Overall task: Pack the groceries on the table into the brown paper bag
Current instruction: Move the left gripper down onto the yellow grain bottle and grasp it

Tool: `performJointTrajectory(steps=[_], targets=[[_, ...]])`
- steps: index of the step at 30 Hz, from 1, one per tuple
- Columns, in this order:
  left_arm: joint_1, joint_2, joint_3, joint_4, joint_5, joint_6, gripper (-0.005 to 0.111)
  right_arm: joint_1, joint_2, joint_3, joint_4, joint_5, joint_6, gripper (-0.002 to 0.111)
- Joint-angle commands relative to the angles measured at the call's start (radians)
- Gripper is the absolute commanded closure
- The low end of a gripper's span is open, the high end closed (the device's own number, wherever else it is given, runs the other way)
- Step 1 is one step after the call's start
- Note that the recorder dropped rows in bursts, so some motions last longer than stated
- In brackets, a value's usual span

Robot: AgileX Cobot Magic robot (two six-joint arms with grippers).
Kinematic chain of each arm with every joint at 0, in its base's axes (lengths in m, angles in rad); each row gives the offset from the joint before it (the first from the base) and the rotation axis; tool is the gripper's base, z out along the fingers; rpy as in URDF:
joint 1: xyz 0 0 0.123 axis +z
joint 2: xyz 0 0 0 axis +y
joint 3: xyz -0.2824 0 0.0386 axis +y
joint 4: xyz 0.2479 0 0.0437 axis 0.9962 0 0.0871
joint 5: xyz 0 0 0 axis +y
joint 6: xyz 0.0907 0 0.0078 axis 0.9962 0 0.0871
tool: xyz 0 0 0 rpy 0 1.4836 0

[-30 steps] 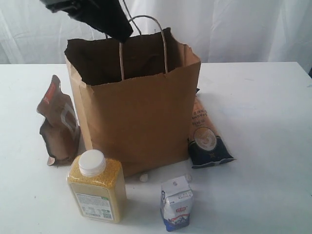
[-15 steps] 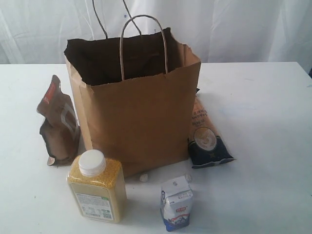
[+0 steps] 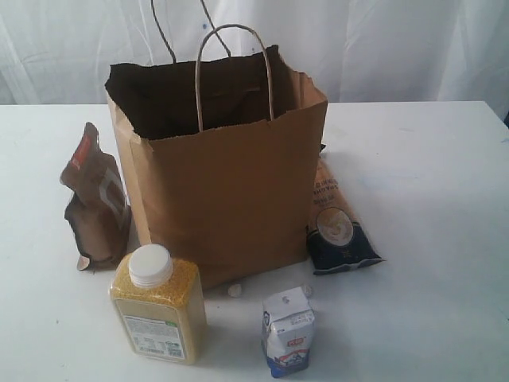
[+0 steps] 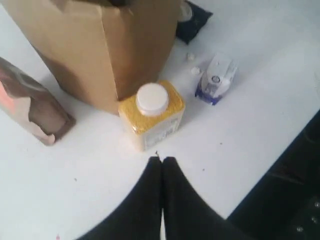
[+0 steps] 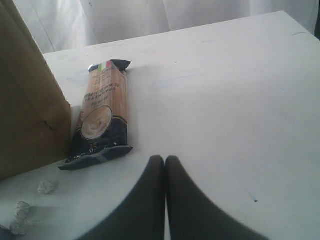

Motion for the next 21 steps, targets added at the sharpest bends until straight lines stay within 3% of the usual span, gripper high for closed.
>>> performJointTrajectory(steps=[1,5,8,19,21], targets=[[-0.001,0.027,0.085,-0.069,0.028,0.097,0.09,-0.007,-0.007,0.001,-0.003,-0.012,-0.001,0.108],[-0.001,0.086,0.096,-0.101,0.012,0.231,0.056,-0.007,-0.007,0.001,-0.003,-0.012,-0.001,0.108],[-0.001,0.139,0.096,-0.101,-0.016,0.366,0.039,-0.007,-0.007,0.001,-0.003,-0.012,-0.001,0.108],[-0.001,0.393,0.096,-0.104,-0.113,0.64,0.036,-0.007,-0.007,0.001,-0.003,-0.012,-0.001,0.108],[-0.001,0.427,0.096,-0.111,-0.153,0.707,0.029,-0.007,-0.007,0.001,-0.003,-0.012,-0.001,0.108]])
